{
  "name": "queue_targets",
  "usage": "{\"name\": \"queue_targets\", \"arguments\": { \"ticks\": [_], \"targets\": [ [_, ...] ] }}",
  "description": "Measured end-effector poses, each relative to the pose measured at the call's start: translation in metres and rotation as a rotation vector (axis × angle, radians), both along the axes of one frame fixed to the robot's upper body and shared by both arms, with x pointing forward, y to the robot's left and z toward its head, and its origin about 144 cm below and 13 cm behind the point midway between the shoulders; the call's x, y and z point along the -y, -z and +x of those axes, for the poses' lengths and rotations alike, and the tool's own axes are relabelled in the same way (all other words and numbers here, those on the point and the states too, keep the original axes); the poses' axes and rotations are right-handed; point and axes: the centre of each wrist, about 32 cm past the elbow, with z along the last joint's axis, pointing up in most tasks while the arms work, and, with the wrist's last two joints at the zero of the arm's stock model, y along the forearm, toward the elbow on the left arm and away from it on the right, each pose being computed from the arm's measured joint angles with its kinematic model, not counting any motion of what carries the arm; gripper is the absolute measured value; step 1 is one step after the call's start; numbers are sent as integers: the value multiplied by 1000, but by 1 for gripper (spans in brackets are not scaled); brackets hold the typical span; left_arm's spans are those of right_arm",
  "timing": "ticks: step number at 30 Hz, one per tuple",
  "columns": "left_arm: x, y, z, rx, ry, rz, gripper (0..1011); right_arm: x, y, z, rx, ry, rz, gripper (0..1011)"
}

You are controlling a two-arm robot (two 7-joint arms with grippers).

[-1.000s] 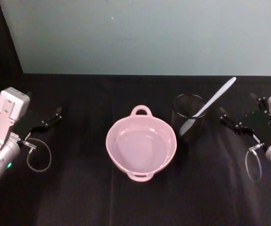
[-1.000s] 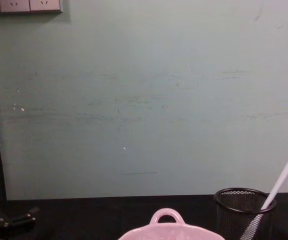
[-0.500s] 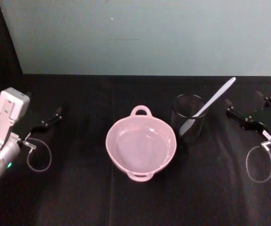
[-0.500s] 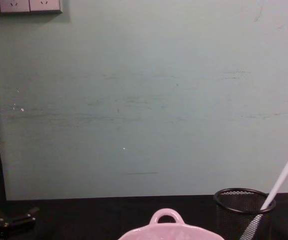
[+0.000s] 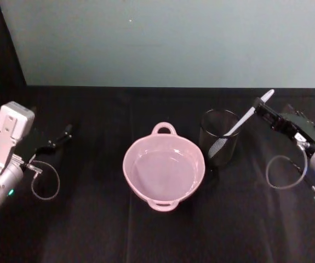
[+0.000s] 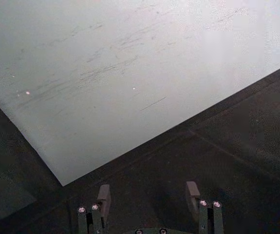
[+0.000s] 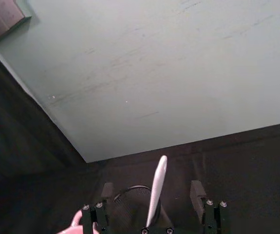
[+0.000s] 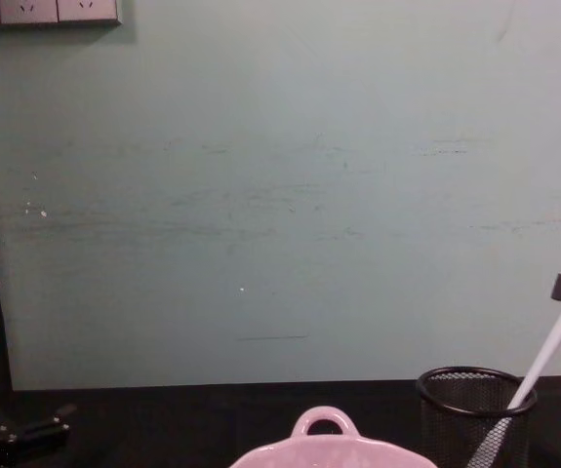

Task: Use the one hand to pick up the spoon and stir the clear water in the bowl.

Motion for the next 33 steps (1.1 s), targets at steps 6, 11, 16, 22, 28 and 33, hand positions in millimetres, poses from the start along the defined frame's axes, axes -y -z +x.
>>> {"name": "queue_targets", "arguments": {
  "ticks": [6, 11, 16, 22, 28, 33],
  "targets": [
    [0, 0, 0, 0, 0, 0, 1011, -12, -1, 4, -13, 17, 19, 1002],
    [0, 0, 0, 0, 0, 0, 1011, -20, -1, 5, -23, 28, 21, 1003],
    [0, 0, 0, 0, 0, 0, 1011, -27, -1, 7, -30, 49, 19, 1003],
    [0, 0, 0, 0, 0, 0, 1011, -36, -1, 9, -50, 86, 8, 1003],
    [0, 0, 0, 0, 0, 0, 1011, -42, -1, 12, -59, 105, -11, 1003],
    [0, 0, 0, 0, 0, 0, 1011, -44, 1, 17, -64, 115, -16, 1003]
  ]
}}
